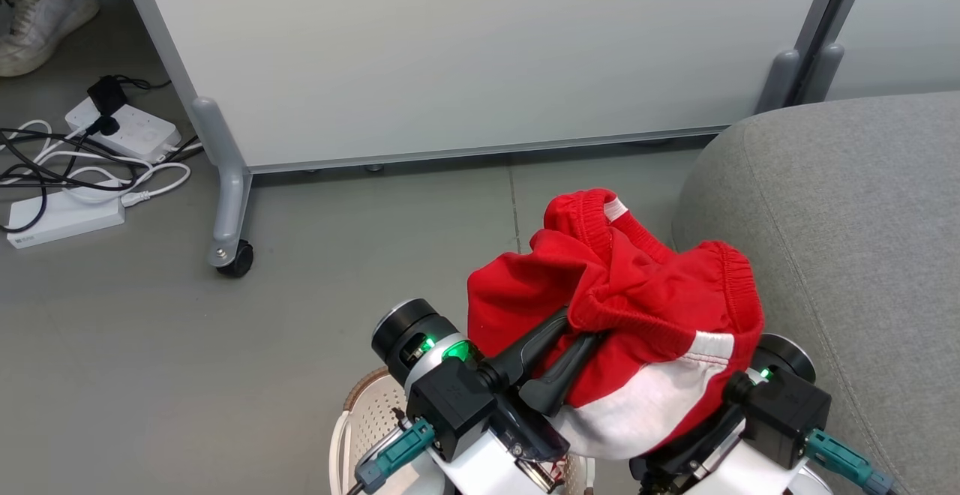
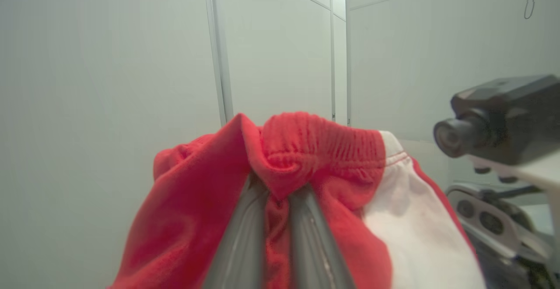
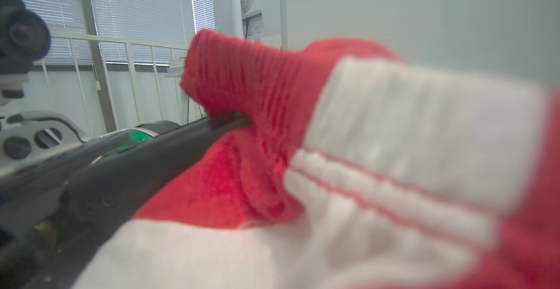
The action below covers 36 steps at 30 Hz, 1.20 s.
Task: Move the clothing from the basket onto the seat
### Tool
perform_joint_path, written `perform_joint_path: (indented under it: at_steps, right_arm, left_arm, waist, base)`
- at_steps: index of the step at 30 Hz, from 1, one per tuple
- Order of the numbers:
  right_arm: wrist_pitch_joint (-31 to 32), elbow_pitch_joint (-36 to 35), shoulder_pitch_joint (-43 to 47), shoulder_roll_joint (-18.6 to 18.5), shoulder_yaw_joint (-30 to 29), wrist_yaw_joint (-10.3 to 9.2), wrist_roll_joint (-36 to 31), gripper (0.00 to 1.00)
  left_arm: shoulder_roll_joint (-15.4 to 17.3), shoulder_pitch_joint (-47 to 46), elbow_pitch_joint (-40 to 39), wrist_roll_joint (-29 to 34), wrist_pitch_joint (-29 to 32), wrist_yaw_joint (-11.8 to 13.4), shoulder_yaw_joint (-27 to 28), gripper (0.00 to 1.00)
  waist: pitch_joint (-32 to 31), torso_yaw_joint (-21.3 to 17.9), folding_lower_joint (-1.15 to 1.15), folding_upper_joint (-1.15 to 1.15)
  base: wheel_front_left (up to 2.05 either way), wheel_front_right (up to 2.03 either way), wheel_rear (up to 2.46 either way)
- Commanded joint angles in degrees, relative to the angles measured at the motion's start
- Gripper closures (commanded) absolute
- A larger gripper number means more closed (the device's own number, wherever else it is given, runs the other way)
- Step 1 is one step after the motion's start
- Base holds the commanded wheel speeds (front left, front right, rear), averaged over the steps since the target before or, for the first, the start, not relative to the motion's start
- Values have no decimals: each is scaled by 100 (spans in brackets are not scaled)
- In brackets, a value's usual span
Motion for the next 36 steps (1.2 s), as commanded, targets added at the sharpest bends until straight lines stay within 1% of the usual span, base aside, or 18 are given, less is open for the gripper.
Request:
perform_joint_path:
  at_steps: [1, 2, 3, 7, 12, 13, 14, 15, 16, 17, 18, 26, 36]
  right_arm:
    - [-27, -2, -74, 29, -32, 11, -49, 0]
    - [-27, -1, -72, 45, -44, 11, -69, 0]
    - [-27, -11, -64, 69, -89, 11, -101, 100]
    - [-27, -39, 53, 184, -238, 10, -16, 100]
    - [-27, -57, 143, 227, -331, 10, 50, 100]
    - [-27, -66, 157, 243, -378, 10, 74, 100]
    - [-27, -80, 183, 277, -427, 10, 108, 100]
    - [-27, -95, 211, 306, -466, 9, 128, 100]
    - [-27, -101, 230, 319, -493, 10, 135, 100]
    - [-27, -111, 237, 322, -503, 10, 130, 100]
    - [-27, -118, 239, 323, -511, 10, 112, 100]
    - [-27, -62, 244, 337, -651, 10, -58, 100]
    - [-27, 50, 254, 287, -1161, 10, -500, 100]
  left_arm:
    - [19, -9, 18, -27, -4, -22, -3, 100]
    - [18, -8, 23, -33, -4, -24, -11, 100]
    - [18, -7, 28, -37, -4, -27, -11, 100]
    - [19, 2, 43, -1, -4, -13, 19, 100]
    - [21, 56, 25, 21, -4, 111, 137, 100]
    - [21, 62, 10, 41, -5, 134, 160, 77]
    - [22, 71, 0, 55, -5, 151, 181, 63]
    - [24, 81, -1, 64, -5, 166, 191, 52]
    - [22, 92, 5, 78, -4, 182, 195, 47]
    - [21, 102, 12, 86, -4, 182, 199, 4]
    - [20, 111, 22, 92, -4, 187, 202, 0]
    - [21, 147, 139, 126, -4, 212, 295, 0]
    - [20, 271, 220, 266, -4, 185, 637, 0]
  waist:
    - [2, 1, 0, 0]
    - [0, 1, 0, 0]
    - [3, 0, 0, 0]
    - [-2, 8, 0, 0]
    - [-15, 11, 0, 0]
    - [-17, 12, 0, 0]
    - [-20, 13, 0, 0]
    - [-24, 15, 0, 0]
    - [-28, 16, 0, 0]
    - [-33, 15, 0, 0]
    - [-38, 13, 0, 0]
    - [-56, -12, 0, 0]
    - [-14, -7, 0, 0]
  base:
    - [0, 0, 0]
    - [0, 0, 0]
    - [0, 0, 0]
    - [0, 0, 0]
    - [0, 0, 0]
    - [0, 0, 0]
    - [0, 0, 0]
    - [0, 0, 0]
    - [0, 0, 0]
    - [0, 0, 0]
    - [0, 0, 0]
    - [0, 0, 0]
    - [0, 0, 0]
